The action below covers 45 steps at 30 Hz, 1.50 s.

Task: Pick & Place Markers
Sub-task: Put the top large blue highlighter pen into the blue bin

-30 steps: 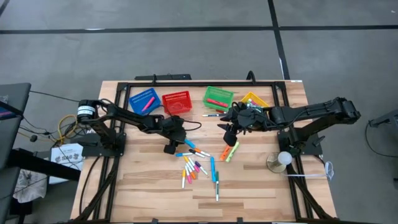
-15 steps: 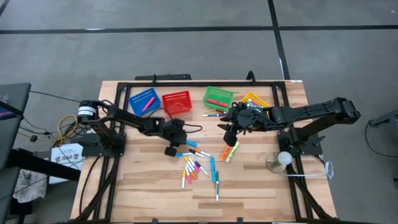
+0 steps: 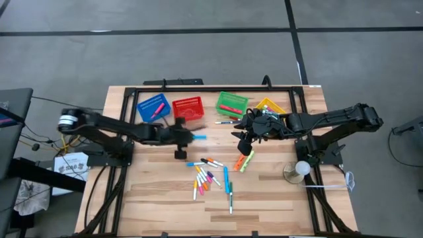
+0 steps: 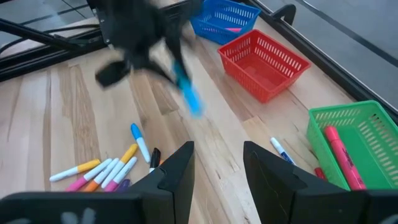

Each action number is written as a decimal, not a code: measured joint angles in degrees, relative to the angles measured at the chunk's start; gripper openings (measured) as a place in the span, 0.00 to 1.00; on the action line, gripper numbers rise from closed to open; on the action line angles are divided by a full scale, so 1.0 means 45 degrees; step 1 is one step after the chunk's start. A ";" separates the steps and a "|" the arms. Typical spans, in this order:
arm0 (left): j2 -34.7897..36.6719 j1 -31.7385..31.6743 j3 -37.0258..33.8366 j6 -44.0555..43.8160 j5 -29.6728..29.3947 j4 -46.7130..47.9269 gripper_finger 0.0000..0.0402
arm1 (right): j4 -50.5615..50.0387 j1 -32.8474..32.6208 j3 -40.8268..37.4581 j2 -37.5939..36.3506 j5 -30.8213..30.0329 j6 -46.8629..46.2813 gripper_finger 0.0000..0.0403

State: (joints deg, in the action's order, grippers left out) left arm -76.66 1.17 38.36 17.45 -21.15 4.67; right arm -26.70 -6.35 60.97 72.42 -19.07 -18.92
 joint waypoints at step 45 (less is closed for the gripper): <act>0.4998 -0.7221 -0.1111 -0.1572 -0.3569 0.6706 0.20 | 0.0042 0.0024 0.0000 0.0000 -0.0078 -0.0024 0.32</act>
State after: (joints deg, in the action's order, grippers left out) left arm -54.17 -31.33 33.36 10.38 -37.21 34.84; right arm -26.51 -6.24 60.97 72.42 -19.42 -19.03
